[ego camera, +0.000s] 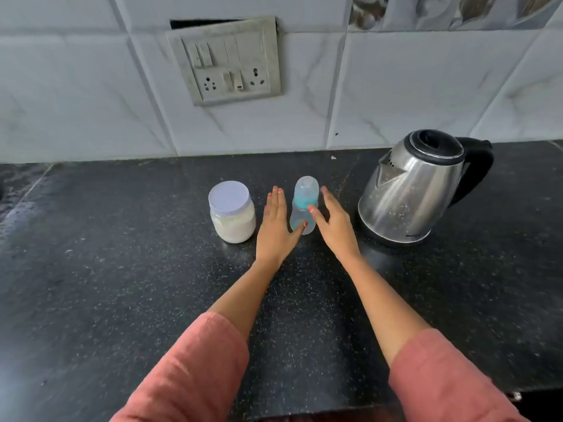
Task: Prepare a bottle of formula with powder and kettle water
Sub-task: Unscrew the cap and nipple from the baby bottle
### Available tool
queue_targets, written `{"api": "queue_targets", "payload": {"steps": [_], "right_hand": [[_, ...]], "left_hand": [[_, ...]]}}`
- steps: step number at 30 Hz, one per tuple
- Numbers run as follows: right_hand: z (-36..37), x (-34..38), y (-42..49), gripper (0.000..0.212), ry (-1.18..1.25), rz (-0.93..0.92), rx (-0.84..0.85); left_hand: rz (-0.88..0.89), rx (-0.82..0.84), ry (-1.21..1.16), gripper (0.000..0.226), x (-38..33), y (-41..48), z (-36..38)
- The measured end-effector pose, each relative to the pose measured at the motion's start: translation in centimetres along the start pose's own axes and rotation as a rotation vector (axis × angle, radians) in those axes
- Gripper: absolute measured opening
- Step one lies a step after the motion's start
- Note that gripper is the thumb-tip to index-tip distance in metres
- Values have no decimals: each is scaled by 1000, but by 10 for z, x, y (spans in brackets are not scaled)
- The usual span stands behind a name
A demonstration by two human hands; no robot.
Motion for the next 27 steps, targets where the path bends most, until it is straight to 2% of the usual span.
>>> {"api": "queue_targets", "payload": {"steps": [1, 4, 9, 13, 20, 27], "right_hand": [[2, -5, 3, 63, 80, 37, 28], [5, -10, 9, 71, 120, 72, 60], [12, -13, 19, 70, 183, 115, 52], [9, -10, 20, 65, 206, 133, 44], [-8, -4, -4, 66, 230, 124, 59], [-24, -2, -67, 65, 268, 128, 90]], "left_hand": [[-58, -7, -54, 84, 4, 0, 3], [-187, 7, -225, 84, 14, 1, 13], [-201, -73, -367, 61, 15, 10, 21], [-258, -90, -464, 56, 10, 12, 23], [-225, -122, -476, 59, -8, -7, 12], [-184, -65, -471, 58, -35, -56, -4]]}}
Point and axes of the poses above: each hand's wrist, its own y-axis towards the middle knuckle, its own z-axis out of the palm, x = y × z, the point moved 4 cm from there along y, towards the middle knuckle, and after that the axes turned 12 degrees about z, right-handed, at the moved point
